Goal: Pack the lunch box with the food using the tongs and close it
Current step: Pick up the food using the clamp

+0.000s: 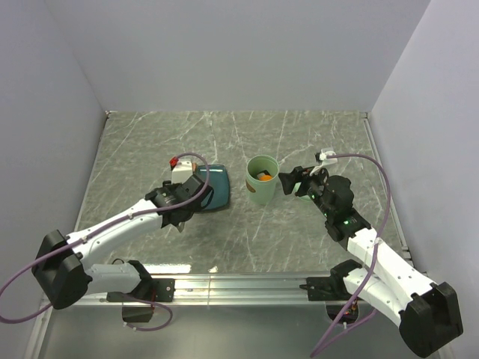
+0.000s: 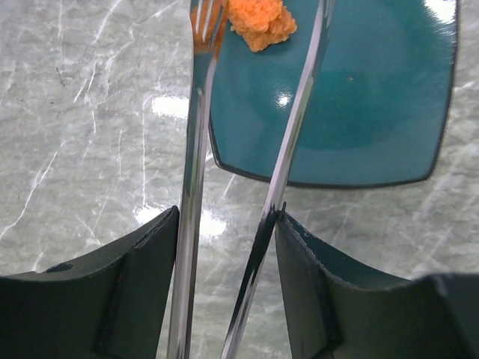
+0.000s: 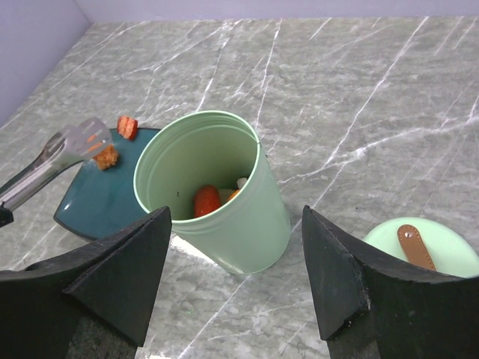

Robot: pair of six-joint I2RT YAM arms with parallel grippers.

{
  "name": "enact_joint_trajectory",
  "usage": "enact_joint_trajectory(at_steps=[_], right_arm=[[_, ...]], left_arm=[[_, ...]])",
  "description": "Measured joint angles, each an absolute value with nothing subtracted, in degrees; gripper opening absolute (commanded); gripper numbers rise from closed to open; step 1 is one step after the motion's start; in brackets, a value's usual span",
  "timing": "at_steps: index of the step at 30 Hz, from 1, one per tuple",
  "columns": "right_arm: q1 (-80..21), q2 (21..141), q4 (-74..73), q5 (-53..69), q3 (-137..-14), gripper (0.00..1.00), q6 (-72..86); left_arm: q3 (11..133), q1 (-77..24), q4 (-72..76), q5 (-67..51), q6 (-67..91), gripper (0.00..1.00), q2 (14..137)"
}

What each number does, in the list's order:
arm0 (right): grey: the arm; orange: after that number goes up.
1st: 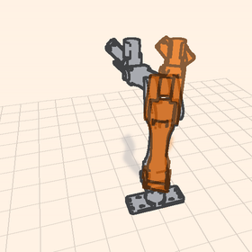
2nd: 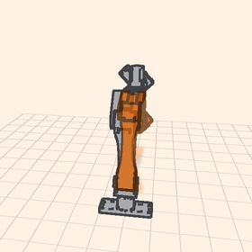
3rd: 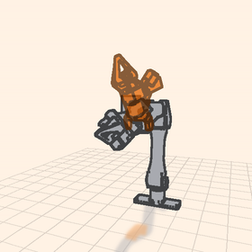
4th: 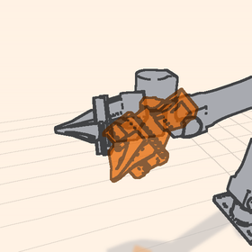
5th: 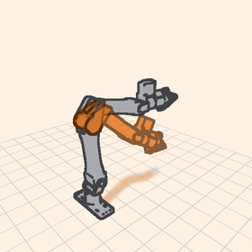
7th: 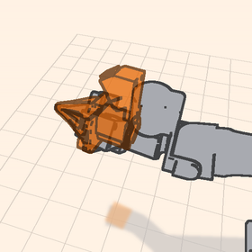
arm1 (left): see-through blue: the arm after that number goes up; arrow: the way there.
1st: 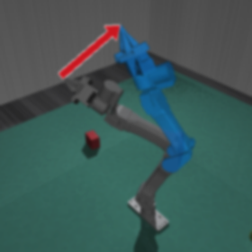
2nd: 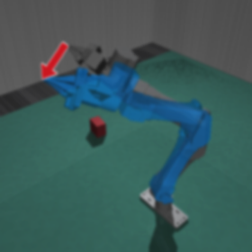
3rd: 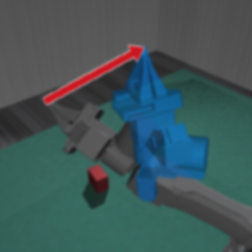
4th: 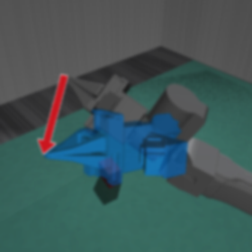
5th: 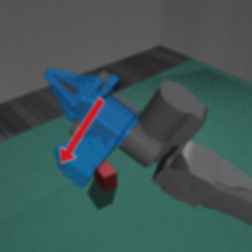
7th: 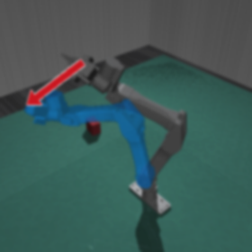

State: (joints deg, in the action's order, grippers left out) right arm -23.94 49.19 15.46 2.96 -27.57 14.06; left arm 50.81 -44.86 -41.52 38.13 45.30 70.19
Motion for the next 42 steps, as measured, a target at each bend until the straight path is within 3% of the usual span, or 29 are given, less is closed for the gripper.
enact_joint_trajectory(at_steps=[13, 22, 42], right_arm=[[-23.9, 49.3, 15.5, 3.2, -27.6, 0.78, 14.1], [-23.9, 49.3, 15.5, 3.7, -27.6, 0.78, 14.1], [-23.9, 49.7, 15.8, 4.2, -27.6, 0.78, 14.1]], left_arm=[[55.0, -51.0, -48.1, 43.9, 50.5, 0.61, 68.6], [55.0, -50.4, -47.4, 43.3, 50.0, 0.61, 75.4], [55.0, -44.1, -39.3, 39.0, 43.1, 0.56, 78.4]])
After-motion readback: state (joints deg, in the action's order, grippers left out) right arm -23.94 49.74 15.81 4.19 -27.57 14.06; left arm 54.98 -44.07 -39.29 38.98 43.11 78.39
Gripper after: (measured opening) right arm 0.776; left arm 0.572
